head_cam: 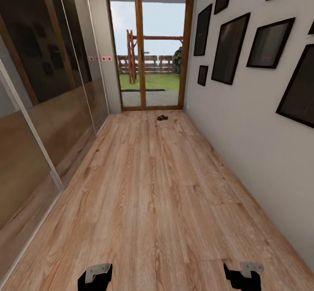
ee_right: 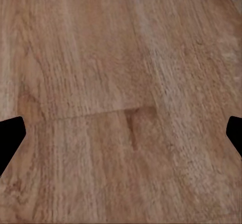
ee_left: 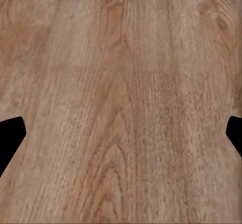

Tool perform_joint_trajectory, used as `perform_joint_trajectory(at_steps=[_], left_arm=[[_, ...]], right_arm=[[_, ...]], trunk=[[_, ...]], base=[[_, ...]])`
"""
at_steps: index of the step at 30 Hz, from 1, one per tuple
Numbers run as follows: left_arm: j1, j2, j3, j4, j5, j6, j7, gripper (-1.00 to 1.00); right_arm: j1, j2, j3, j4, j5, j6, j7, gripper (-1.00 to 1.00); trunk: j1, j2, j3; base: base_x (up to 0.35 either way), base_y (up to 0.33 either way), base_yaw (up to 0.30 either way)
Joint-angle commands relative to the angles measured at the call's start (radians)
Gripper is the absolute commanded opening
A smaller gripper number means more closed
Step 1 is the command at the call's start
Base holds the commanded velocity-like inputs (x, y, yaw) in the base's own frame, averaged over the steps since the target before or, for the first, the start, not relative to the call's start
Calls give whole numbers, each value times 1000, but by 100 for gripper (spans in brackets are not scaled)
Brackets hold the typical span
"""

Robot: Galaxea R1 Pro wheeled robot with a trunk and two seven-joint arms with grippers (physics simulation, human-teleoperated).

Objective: Pick up the two gym shoes and the two sandals from the corridor floor and place them onto the hallstand (shoe rack) in the corridor, making sure they are on the rack and not on the floor. Arrange them so the two gym shoes are next to each other and the two sandals are next to each other.

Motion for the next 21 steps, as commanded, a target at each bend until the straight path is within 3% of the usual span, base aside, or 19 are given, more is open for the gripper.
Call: perform_joint_trajectory(at_steps=[1,11,21], left_arm=[[-1,-1,4,1,0,-3,-1,100],[-1,-1,4,1,0,-3,-1,100],[-1,0,4,1,0,-3,-1,100]], right_arm=[[-1,0,-9,1,7,-3,5,100],[-1,0,-9,1,7,-3,5,100],[-1,0,-9,1,7,-3,5,100]], trunk=[[0,0,-1],[0,0,-1],[0,0,-1]], base=[[309,-126,0],[319,-109,0],[337,-20,0]])
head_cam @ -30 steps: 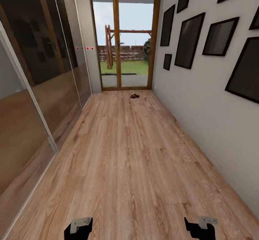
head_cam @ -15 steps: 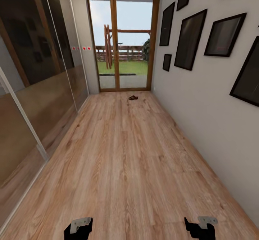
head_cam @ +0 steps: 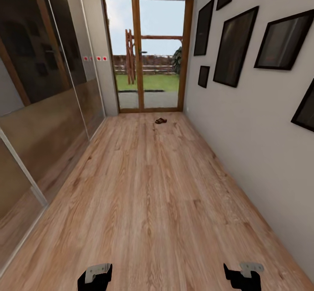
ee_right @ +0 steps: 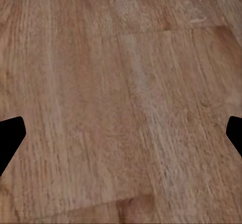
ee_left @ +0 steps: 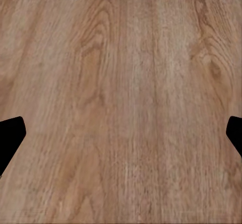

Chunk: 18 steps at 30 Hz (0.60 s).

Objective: Pick up the two gym shoes and the two sandals from the corridor floor and place them onto the hallstand (shoe rack) in the corridor, making sure they are on the rack and not on the floor. Arrange them so the two gym shoes are next to each other and the two sandals are next to each other.

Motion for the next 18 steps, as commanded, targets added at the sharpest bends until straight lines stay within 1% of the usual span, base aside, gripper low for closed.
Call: perform_joint_trajectory(at_steps=[1,18], left_arm=[[-1,0,4,1,0,-3,-1,100],[-1,1,4,1,0,-3,-1,100]], right_arm=[[-1,0,-9,1,7,-3,5,100],[-1,0,-9,1,7,-3,5,100]], trunk=[[0,0,-1],[0,0,-1]], base=[[340,-2,0],[340,0,0]])
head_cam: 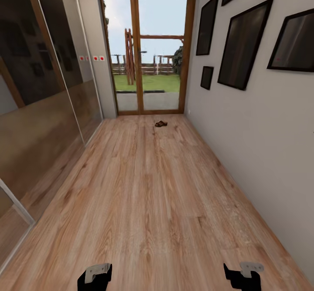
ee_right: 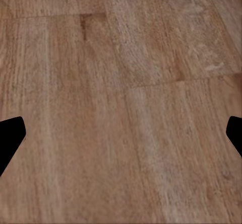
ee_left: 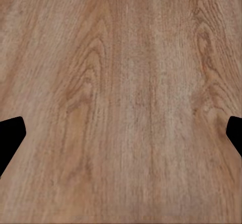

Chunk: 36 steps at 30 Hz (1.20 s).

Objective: Pick up the two gym shoes and the two sandals from the corridor floor and place them onto the hallstand (shoe rack) in the corridor, making sure they are on the rack and not on the floor. Arrange them so the two gym shoes are next to each other and the two sandals are next to each other.

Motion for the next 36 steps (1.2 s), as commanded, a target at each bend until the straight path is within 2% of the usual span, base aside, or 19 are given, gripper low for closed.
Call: perform_joint_trajectory(at_steps=[1,36], left_arm=[[-1,-1,4,1,0,-3,-1,100],[-1,-1,4,1,0,-4,-1,100]], right_arm=[[-1,0,-9,1,7,-3,5,100],[0,0,-9,1,7,-4,5,100]], trunk=[[0,0,-1],[0,0,-1]], base=[[340,0,0],[340,0,1]])
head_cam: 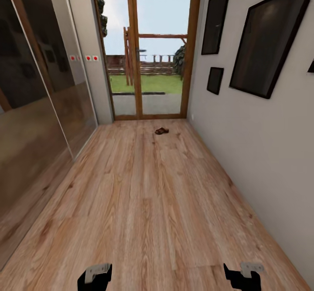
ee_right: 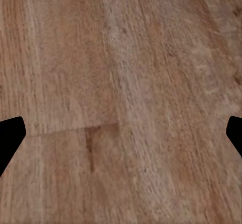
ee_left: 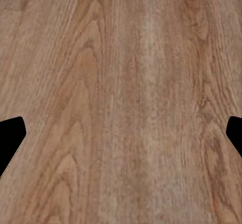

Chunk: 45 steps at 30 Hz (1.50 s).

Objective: Pick up the two gym shoes and the two sandals from the corridor floor and place them onto the hallstand (shoe rack) in the corridor, making sure they are on the rack and not on the floor. Arrange them so the two gym shoes are next to each other and the two sandals are next to each other.

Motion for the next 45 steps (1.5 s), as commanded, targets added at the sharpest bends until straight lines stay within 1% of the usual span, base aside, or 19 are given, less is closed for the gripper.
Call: perform_joint_trajectory(at_steps=[1,6,11,13,16,45], left_arm=[[-1,-1,4,1,0,-3,-1,100],[-1,-1,4,0,0,-3,-1,100],[-1,-1,4,-1,0,-3,-1,100],[1,0,4,-20,0,-2,-1,100],[1,0,4,-26,0,-3,-1,100],[1,0,4,-30,0,-2,-1,100]], right_arm=[[0,0,-9,1,7,-3,5,100],[-1,0,-9,1,7,-4,5,100],[0,0,-9,1,7,-4,5,100],[0,0,-9,1,7,-4,5,100],[1,-1,-9,1,7,-4,5,100],[4,-3,-9,0,7,-4,3,100]], trunk=[[0,0,-1],[0,0,-1],[0,0,-1],[0,0,-1],[0,0,-1],[0,0,-1]], base=[[340,0,77],[340,0,209],[340,0,81],[340,0,16],[340,0,3],[340,0,0]])
